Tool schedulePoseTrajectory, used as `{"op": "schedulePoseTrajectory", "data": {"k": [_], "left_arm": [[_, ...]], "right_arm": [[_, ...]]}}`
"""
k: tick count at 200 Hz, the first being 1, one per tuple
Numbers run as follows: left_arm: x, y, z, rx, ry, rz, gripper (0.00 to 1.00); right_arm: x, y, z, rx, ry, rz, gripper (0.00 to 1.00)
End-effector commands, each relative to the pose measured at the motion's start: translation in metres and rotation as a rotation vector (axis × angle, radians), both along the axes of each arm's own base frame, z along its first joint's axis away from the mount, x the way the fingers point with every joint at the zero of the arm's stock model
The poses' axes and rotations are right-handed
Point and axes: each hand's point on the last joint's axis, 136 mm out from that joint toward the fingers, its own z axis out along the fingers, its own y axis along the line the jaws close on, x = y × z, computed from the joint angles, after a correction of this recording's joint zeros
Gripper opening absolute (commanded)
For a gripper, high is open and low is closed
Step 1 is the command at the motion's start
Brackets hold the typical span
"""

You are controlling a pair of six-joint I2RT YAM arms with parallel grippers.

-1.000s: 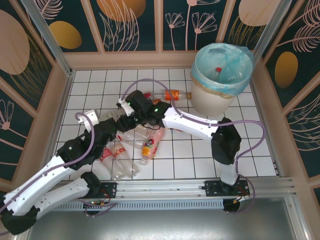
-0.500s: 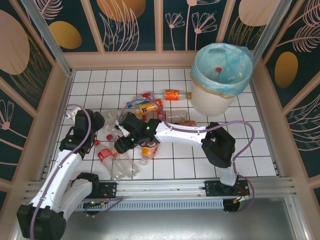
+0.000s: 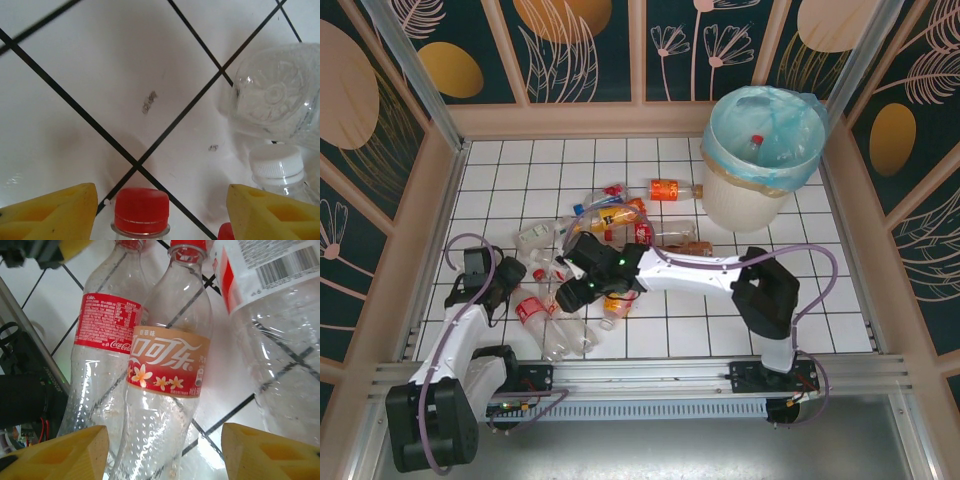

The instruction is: Put the plastic bottles in the bin

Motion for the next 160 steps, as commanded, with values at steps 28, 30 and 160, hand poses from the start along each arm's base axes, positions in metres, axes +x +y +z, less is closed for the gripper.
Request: {"op": "schedulePoseTrajectory", "data": {"k": [28, 30, 160], "left_arm": [[0.001, -0.003, -0.012, -0.045, 0.020, 0.016, 0.66], [0.001, -0.003, -0.013, -0.042, 0.023, 0.017, 0.66], [0.007, 0.014, -0.006, 0.045, 0.047, 0.050, 0.26]], "right_arm": [[0.013, -0.018, 0.045, 0.098, -0.068, -0.027, 0.62], [0.013, -0.019, 0.045, 0.099, -0.069, -0.029, 0.62], [0.029, -0.040, 0.055, 0.123, -0.091, -0.066, 0.62]]}}
